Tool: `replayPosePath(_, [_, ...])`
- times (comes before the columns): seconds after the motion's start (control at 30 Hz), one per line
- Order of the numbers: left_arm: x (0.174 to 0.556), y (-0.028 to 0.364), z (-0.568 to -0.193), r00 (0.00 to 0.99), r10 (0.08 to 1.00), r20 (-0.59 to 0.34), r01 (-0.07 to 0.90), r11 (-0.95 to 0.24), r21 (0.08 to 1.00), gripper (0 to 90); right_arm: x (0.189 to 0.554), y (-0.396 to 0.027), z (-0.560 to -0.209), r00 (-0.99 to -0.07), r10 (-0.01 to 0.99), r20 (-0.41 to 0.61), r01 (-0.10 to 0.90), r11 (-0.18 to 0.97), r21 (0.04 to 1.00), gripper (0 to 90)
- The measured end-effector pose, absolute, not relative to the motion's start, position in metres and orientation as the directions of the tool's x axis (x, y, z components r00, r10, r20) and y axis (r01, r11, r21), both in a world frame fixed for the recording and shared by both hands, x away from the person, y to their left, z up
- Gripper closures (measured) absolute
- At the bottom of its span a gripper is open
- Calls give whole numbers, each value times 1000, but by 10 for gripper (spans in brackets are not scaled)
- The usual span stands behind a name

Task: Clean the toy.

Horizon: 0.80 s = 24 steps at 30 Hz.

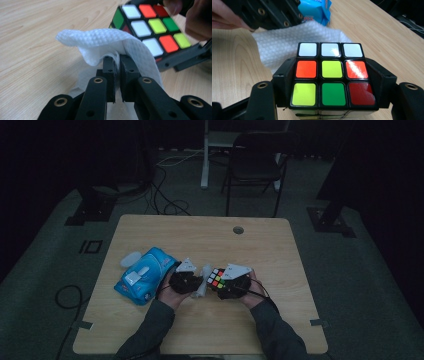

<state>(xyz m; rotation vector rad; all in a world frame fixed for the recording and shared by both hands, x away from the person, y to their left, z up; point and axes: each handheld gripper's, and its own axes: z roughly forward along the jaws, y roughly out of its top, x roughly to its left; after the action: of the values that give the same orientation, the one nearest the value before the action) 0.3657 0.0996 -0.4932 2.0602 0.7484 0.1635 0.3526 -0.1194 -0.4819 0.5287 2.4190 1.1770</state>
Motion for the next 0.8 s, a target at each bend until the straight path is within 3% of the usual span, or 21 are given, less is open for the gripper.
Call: replayPosePath(0.8, [368,105,-487,796,577,-182,440,-345,829,846,338,-107,-484,-894,407,-186,101,588,803,338])
